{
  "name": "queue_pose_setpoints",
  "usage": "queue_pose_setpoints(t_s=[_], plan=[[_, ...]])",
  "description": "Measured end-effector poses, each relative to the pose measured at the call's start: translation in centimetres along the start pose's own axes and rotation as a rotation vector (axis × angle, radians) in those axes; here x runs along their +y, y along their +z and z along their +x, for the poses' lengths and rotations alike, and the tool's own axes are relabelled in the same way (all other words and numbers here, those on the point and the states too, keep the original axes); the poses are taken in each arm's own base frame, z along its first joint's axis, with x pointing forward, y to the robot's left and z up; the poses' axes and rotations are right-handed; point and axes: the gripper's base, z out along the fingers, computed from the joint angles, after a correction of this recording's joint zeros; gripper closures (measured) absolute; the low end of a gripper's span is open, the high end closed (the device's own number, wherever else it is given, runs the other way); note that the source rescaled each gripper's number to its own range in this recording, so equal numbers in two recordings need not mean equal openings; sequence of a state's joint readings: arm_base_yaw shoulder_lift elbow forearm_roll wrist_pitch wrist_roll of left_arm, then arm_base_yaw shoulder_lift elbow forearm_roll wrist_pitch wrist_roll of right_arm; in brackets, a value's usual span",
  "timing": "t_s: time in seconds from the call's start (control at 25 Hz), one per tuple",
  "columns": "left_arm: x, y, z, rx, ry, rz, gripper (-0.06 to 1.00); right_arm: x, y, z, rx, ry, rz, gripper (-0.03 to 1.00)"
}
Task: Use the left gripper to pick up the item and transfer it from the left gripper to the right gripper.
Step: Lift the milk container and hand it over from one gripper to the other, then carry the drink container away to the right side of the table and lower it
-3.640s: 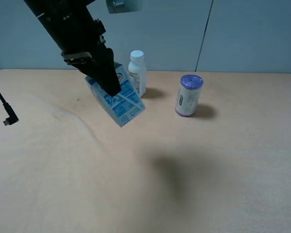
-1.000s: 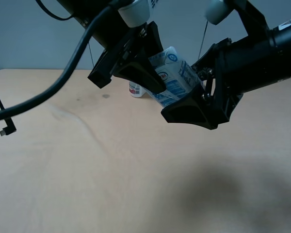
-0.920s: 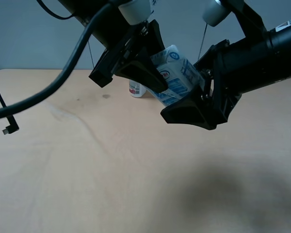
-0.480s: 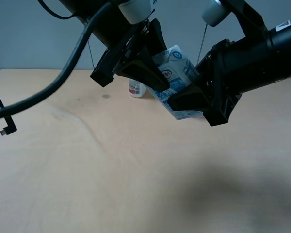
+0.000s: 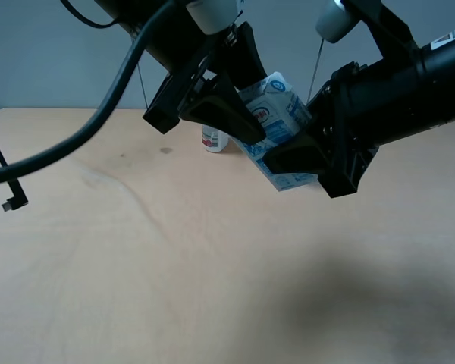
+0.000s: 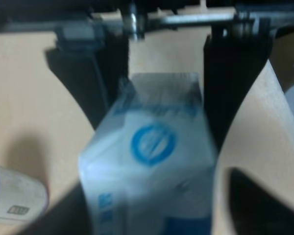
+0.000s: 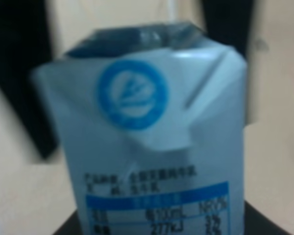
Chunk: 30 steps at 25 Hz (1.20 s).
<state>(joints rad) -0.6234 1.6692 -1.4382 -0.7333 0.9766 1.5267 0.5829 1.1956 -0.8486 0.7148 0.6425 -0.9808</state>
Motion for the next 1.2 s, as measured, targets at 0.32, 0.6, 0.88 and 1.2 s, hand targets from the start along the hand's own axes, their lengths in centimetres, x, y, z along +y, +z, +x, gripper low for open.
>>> queue_pose_setpoints(t_s=[0.32, 0.6, 0.88, 1.2], plan=[[-0.1, 0.0, 0.0, -0.002, -0.001, 0.012, -0.04, 0.0, 0.1, 0.0, 0.004, 0.003, -0.002, 0.97], [-0.1, -0.1, -0.2, -0.015, -0.018, 0.009, -0.05, 0.0, 0.1, 0.1, 0.005, 0.003, -0.002, 0.97], [-0.7, -1.8, -1.0, 0.001, -0.013, -0.056, -0.04, 0.0, 0.1, 0.1, 0.005, 0.004, -0.002, 0.97], [-2.2, -5.1, -1.5, 0.121, -0.076, -0.163, -0.03, 0.0, 0.1, 0.1, 0.005, 0.004, -0.002, 0.97]])
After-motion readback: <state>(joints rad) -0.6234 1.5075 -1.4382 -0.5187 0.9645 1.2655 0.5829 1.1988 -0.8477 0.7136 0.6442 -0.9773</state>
